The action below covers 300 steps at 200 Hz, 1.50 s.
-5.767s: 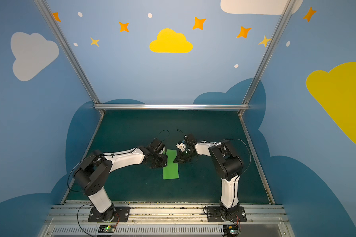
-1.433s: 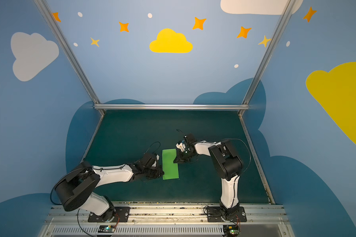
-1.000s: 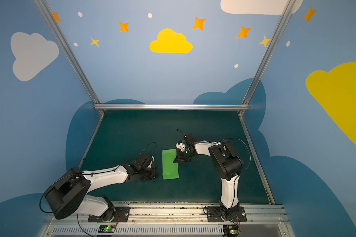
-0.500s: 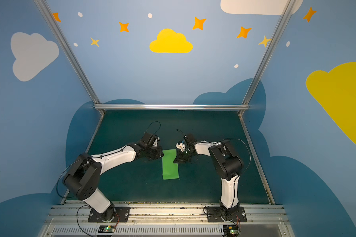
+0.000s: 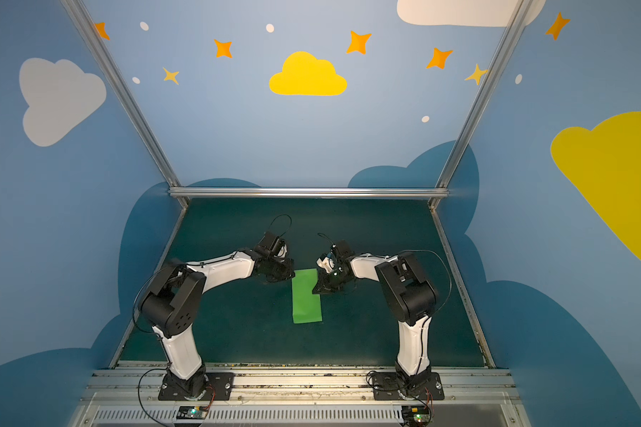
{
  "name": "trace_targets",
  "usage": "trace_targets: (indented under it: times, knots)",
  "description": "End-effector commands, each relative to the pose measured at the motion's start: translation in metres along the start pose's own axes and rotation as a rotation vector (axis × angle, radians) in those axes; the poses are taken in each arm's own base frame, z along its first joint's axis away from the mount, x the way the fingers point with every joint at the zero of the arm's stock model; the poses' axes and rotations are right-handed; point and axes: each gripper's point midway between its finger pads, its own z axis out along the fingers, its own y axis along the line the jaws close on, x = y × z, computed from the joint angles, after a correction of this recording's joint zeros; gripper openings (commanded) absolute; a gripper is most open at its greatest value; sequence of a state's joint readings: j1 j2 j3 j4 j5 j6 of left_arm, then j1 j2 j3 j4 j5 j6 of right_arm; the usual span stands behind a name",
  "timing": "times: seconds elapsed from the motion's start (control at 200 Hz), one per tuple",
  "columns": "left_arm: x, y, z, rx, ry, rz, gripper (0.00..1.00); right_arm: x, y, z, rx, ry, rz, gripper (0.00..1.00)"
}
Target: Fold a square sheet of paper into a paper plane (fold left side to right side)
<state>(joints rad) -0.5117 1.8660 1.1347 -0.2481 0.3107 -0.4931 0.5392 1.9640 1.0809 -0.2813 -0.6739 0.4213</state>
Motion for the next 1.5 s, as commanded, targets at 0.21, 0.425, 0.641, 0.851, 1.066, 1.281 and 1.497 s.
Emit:
trace_targets:
  times: [0.21,0.425,0.641,0.851,1.066,1.281,1.497]
  knots:
    - [0.0,0.011,0.016,-0.034,0.044,0.009,0.04,0.047,-0.072,0.023,0.245,0.126,0.123,0.0]
    - [0.013,0.025,0.021,-0.064,0.055,-0.014,0.04,0.042,-0.065,0.021,0.228,0.112,0.117,0.0]
    - [0.02,0.033,0.023,-0.079,0.059,-0.024,0.04,0.017,-0.032,0.008,0.15,0.053,0.093,0.0]
    - [0.023,0.035,0.023,-0.089,0.066,-0.027,0.04,-0.019,0.023,-0.021,0.051,-0.03,0.02,0.0]
    - [0.024,0.034,0.024,-0.09,0.07,-0.025,0.04,-0.029,0.059,-0.038,-0.005,-0.077,-0.017,0.0]
    - [0.025,0.032,0.025,-0.089,0.071,-0.022,0.04,-0.021,0.073,-0.019,-0.053,-0.071,0.011,0.0]
    - [0.027,0.032,0.025,-0.092,0.077,-0.016,0.04,-0.016,0.089,0.0,-0.073,-0.075,0.02,0.0]
